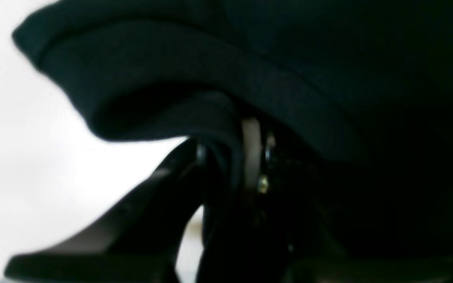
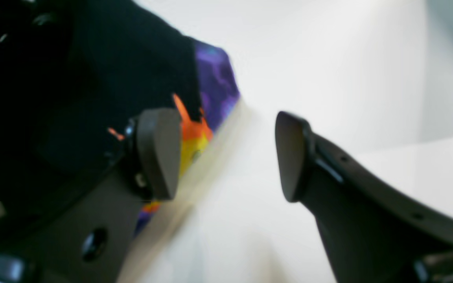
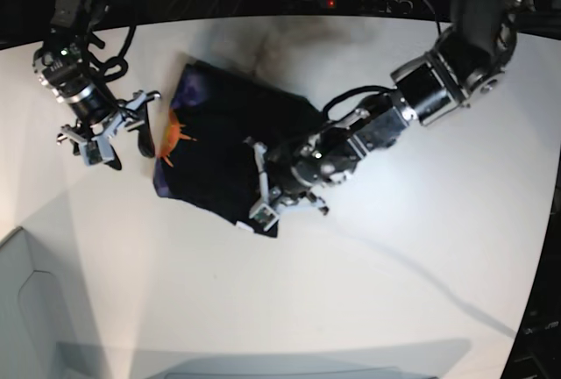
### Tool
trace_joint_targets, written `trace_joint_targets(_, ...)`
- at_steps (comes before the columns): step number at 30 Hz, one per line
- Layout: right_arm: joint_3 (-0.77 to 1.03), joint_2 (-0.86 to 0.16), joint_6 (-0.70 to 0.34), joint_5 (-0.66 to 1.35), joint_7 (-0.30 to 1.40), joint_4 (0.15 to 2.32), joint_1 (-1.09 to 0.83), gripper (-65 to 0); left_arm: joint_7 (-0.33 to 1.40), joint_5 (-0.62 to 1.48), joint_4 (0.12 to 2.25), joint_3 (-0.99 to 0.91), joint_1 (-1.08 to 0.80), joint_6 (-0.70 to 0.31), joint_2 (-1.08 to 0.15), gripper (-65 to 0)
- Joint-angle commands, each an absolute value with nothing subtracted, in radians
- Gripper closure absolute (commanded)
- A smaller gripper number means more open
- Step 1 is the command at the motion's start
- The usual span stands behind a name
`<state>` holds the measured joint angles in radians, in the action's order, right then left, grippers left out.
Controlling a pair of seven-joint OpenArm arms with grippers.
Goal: Fold the T-shirt properly
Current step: 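Rotate the bundle with both grippers so the sun print faces the robot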
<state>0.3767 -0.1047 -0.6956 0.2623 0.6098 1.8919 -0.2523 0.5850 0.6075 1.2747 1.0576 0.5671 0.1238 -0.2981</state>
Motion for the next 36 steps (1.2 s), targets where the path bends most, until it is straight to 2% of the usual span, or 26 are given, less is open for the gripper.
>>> trace_joint_targets(1, 0.38, -0.113, -0.698, 0.277, 0.585, 1.911, -0.248, -38.7, 0.572, 0.607, 1.271, 1.053, 0.61, 0.131, -0.28, -3.1)
trace_joint_targets(3, 0.381, -0.114, -0.698, 0.277, 0.585, 1.911, -0.248, -38.7, 0.636, 0.604, 1.257, 1.04, 0.619, 0.131, -0.262, -10.1)
trace_joint_targets(7, 0.426, -0.114, -0.698, 0.277, 0.585, 1.908, -0.239, -38.8, 0.734, 0.604, 1.265, 0.961, 0.621, 0.133, -0.242, -29.8)
trace_joint_targets(9, 0.427, -0.119, -0.698, 0.277, 0.585, 1.905, -0.225, -38.8, 0.76, 0.604, 1.303, 0.921, 0.618, 0.133, -0.251, -34.8)
trace_joint_targets(16, 0.421, -0.12, -0.698, 0.275, 0.585, 1.796, -0.064, -38.8, 0.776, 0.611, 1.481, 0.69, 0.476, 0.137, -0.36, -35.4)
trace_joint_targets(21, 0.418, -0.14, -0.698, 0.275, 0.585, 1.61, 0.094, -38.6, 0.776, 0.611, 1.627, 0.472, 0.229, 0.133, -0.412, -35.4)
trace_joint_targets(25, 0.404, -0.174, -0.698, 0.275, 0.576, 1.402, 0.216, -38.5, 0.776, 0.611, 1.704, 0.369, 0.044, 0.131, -0.418, -35.4)
trace_joint_targets(29, 0.325, -0.22, -0.698, 0.277, 0.573, 1.205, 0.305, -38.5, 0.776, 0.611, 1.776, 0.364, -0.059, 0.131, -0.414, -35.4)
trace_joint_targets(36, 0.206, -0.226, -0.698, 0.277, 0.433, 1.098, 0.3, -38.5, 0.777, 0.611, 1.839, 0.513, -0.097, 0.131, -0.455, -35.3)
